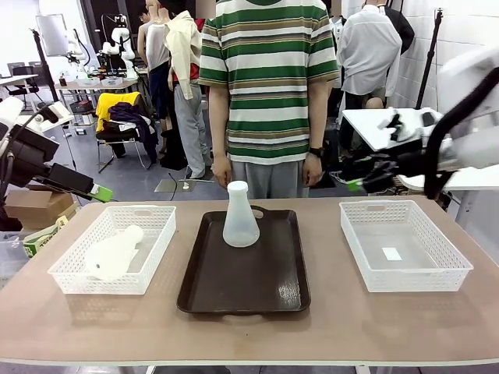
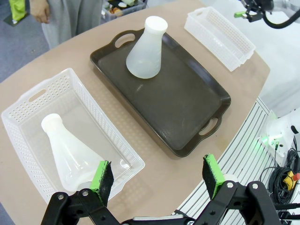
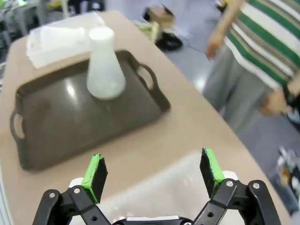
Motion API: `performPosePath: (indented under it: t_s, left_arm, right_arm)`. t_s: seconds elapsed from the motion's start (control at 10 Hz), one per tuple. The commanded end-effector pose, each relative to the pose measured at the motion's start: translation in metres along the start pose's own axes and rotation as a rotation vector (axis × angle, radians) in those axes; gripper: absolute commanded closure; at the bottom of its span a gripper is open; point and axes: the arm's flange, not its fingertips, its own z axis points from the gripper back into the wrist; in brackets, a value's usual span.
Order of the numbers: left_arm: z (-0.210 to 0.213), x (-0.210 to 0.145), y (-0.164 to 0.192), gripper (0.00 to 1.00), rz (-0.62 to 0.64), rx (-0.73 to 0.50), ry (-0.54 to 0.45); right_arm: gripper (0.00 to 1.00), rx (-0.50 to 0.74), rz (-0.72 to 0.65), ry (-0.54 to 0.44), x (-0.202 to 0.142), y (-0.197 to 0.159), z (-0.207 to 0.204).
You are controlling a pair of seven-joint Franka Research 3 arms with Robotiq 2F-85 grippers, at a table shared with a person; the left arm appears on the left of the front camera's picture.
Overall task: Prepare the laboratory tools.
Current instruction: Pick up the Big flask that the person points to.
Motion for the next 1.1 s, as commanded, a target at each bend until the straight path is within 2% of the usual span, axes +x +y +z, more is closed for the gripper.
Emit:
performPosePath:
  t_s: [0.0, 0.3, 0.6, 0.7, 1.0]
  left_arm:
    - [0.000, 0.000, 0.002, 0.00, 0.002, -0.019, -0.008]
    - [0.000, 0.000, 0.002, 0.00, 0.002, -0.019, -0.008]
    - [0.000, 0.000, 0.002, 0.00, 0.002, -0.019, -0.008]
    - [0.000, 0.000, 0.002, 0.00, 0.002, -0.019, -0.008]
    - [0.000, 0.000, 0.002, 0.00, 0.002, -0.019, -0.008]
  right_arm:
    - [0.00, 0.001, -0.115, 0.043, -0.008, 0.012, 0.025]
    - [0.00, -0.025, -0.176, 0.007, -0.031, 0.015, 0.042]
    - [0.00, -0.045, -0.166, -0.069, -0.040, 0.016, 0.041]
    - [0.00, -0.033, -0.170, 0.013, -0.034, 0.010, 0.044]
    - [0.00, -0.033, -0.170, 0.013, -0.034, 0.010, 0.044]
